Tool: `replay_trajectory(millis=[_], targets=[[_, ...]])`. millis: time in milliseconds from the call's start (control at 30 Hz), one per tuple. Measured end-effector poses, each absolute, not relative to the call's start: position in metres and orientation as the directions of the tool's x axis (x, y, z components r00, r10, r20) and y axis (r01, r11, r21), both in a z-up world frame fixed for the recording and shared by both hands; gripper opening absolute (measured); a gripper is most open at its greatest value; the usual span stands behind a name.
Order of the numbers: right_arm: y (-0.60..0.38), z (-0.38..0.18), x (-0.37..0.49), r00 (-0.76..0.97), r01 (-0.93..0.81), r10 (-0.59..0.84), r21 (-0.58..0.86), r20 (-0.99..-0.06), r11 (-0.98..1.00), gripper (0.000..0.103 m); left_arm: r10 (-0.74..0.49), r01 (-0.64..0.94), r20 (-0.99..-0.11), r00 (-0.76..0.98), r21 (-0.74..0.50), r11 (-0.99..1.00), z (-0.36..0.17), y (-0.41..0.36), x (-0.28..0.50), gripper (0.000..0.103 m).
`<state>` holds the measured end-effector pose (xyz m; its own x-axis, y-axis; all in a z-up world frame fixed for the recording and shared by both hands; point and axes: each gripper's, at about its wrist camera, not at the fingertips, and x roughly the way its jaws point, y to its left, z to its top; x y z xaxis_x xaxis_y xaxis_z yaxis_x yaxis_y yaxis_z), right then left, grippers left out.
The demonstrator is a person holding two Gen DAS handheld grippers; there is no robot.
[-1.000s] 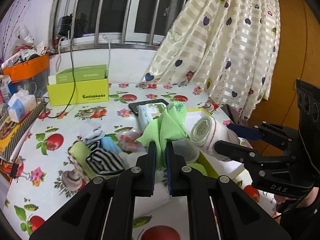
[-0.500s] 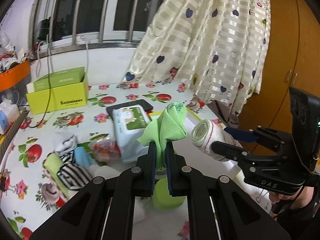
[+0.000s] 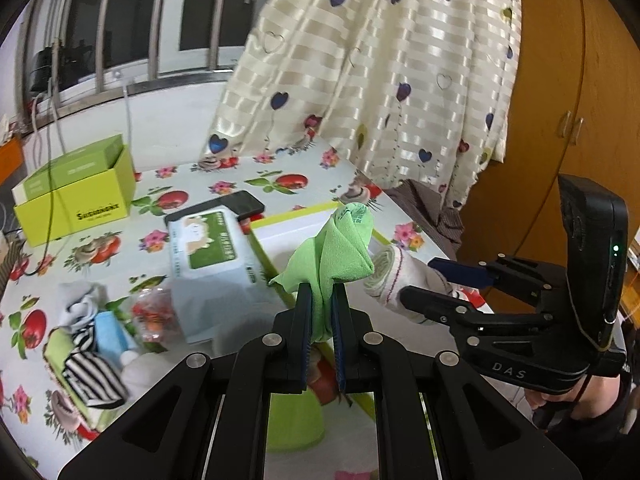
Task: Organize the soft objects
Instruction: 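Carry the towel and green cloth with both grippers over the white box, then lower both items into the white box and open both grippers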
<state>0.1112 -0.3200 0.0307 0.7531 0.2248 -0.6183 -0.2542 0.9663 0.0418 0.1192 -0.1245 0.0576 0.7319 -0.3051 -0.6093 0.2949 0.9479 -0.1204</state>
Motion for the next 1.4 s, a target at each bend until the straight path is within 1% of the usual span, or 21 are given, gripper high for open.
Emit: replay_trajectory(millis=[367, 667, 833, 900, 1067, 1100, 1133, 1200, 1400], targets=[[-0.338, -0.003, 0.129, 0.695, -0.212, 0.190, 0.055, -0.693, 0.976, 0.042, -0.321, 0.336, -0.697, 0.642, -0.120, 0.934, 0.021, -0.161, 0.149, 0.010], [-0.341, -0.013, 0.130, 0.677, -0.213, 0.195, 0.064, -0.710, 0.975, 0.043, -0.312, 0.351, -0.759, 0.571, -0.118, 0.929, -0.010, -0.178, 0.160, 0.010], [-0.340, -0.013, 0.128, 0.674, -0.219, 0.194, 0.058, -0.713, 0.974, 0.048, -0.307, 0.354, -0.774, 0.554, -0.115, 0.928, -0.017, -0.181, 0.162, 0.010], [-0.339, -0.013, 0.127, 0.672, -0.216, 0.186, 0.050, -0.716, 0.975, 0.053, -0.311, 0.353, -0.777, 0.547, -0.122, 0.928, -0.018, -0.181, 0.162, 0.010], [-0.338, -0.007, 0.118, 0.685, -0.213, 0.164, 0.020, -0.710, 0.977, 0.061, -0.329, 0.360, -0.764, 0.555, -0.136, 0.923, -0.014, -0.177, 0.156, 0.018], [-0.338, -0.007, 0.116, 0.688, -0.213, 0.160, 0.014, -0.708, 0.977, 0.063, -0.331, 0.361, -0.762, 0.557, -0.136, 0.923, -0.013, -0.177, 0.154, 0.023], [-0.338, -0.006, 0.114, 0.689, -0.212, 0.157, 0.010, -0.708, 0.977, 0.064, -0.332, 0.362, -0.758, 0.562, -0.136, 0.922, -0.011, -0.176, 0.152, 0.027], [-0.338, -0.006, 0.110, 0.690, -0.209, 0.152, 0.007, -0.707, 0.978, 0.065, -0.325, 0.358, -0.754, 0.571, -0.127, 0.925, -0.008, -0.174, 0.148, 0.030], [-0.334, -0.001, 0.097, 0.699, -0.205, 0.141, -0.008, -0.701, 0.979, 0.069, -0.307, 0.342, -0.738, 0.601, -0.110, 0.933, 0.002, -0.169, 0.132, 0.030]])
